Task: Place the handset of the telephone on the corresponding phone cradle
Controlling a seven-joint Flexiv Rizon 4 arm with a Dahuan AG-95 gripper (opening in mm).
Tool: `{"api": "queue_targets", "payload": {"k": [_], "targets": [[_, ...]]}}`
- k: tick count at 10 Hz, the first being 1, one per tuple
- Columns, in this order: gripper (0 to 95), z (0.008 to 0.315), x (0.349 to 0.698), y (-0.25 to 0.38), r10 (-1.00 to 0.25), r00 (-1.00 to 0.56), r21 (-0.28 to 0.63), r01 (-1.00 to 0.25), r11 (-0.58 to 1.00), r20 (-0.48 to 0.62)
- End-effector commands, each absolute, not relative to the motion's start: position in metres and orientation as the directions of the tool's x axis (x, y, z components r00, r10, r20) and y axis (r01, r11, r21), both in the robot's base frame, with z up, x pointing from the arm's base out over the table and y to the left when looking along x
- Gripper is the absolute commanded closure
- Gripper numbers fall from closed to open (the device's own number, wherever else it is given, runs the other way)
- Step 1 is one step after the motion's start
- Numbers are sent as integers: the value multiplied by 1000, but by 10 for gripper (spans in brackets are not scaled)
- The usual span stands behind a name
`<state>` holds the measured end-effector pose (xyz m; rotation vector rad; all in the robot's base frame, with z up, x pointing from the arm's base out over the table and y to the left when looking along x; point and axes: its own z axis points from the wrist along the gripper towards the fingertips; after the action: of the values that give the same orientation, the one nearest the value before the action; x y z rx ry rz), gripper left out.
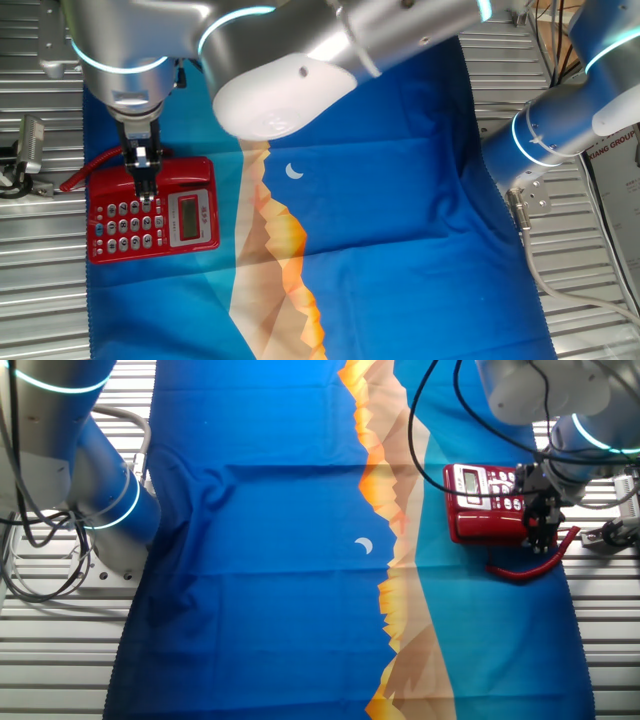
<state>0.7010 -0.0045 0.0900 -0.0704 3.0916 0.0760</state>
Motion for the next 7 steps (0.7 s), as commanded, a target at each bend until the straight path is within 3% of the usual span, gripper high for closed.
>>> {"api": "queue_targets", "payload": {"k": [1,7], "targets": [[0,90,703,-4,-53,-997,47,-55,997,-50],[0,91,702,-3,-69,-996,44,-71,997,-49]]}}
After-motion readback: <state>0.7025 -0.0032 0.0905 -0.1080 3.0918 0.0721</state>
